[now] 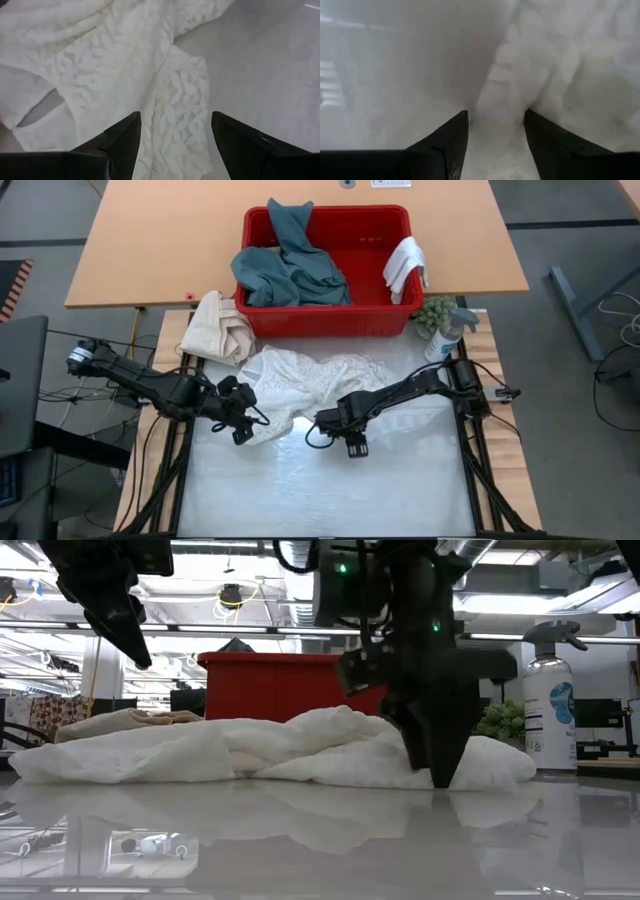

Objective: Fold Laundry from Bin
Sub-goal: Fold the white shirt

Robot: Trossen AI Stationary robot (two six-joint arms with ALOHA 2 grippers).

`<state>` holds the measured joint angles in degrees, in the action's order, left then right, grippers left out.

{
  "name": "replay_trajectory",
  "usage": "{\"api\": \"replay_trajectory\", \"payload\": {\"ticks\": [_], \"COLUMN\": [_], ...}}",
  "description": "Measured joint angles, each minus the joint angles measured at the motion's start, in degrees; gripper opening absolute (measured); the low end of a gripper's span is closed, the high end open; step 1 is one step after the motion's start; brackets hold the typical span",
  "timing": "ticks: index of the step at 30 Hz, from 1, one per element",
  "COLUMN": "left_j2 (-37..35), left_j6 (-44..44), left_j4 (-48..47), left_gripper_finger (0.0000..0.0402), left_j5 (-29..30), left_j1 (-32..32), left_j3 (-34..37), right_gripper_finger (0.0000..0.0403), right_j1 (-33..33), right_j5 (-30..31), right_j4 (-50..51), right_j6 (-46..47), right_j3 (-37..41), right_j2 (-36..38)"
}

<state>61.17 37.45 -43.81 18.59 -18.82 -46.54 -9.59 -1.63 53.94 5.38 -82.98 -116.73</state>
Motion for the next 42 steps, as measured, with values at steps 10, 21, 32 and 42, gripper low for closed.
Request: {"api": "replay_trajectory", "payload": {"ticks": [10, 21, 32, 42], "left_j2": [0.2, 0.3, 0.3, 2.9], "left_j6": [1.2, 4.2, 3.7, -12.0], "left_j4": [7.4, 20.1, 32.2, 44.8], "left_gripper_finger": [0.0231, 0.0231, 0.0231, 0.0231], "left_j5": [-0.4, -6.8, -11.1, -2.5], "left_j1": [-2.7, -4.8, -9.7, -13.1], "left_j3": [5.2, 14.2, 18.7, 19.4], "right_gripper_finger": [0.0023, 0.0023, 0.0023, 0.0023], "right_j1": [-2.0, -12.5, -25.4, -27.3], "right_j5": [0.7, -2.2, -9.2, -9.0], "right_j4": [10.0, 30.1, 25.8, 22.5], "right_j6": [5.2, 16.8, 23.5, 24.2], "right_j3": [-2.5, -13.2, -2.2, 1.8], "right_j2": [1.0, 13.4, 14.0, 14.0]}}
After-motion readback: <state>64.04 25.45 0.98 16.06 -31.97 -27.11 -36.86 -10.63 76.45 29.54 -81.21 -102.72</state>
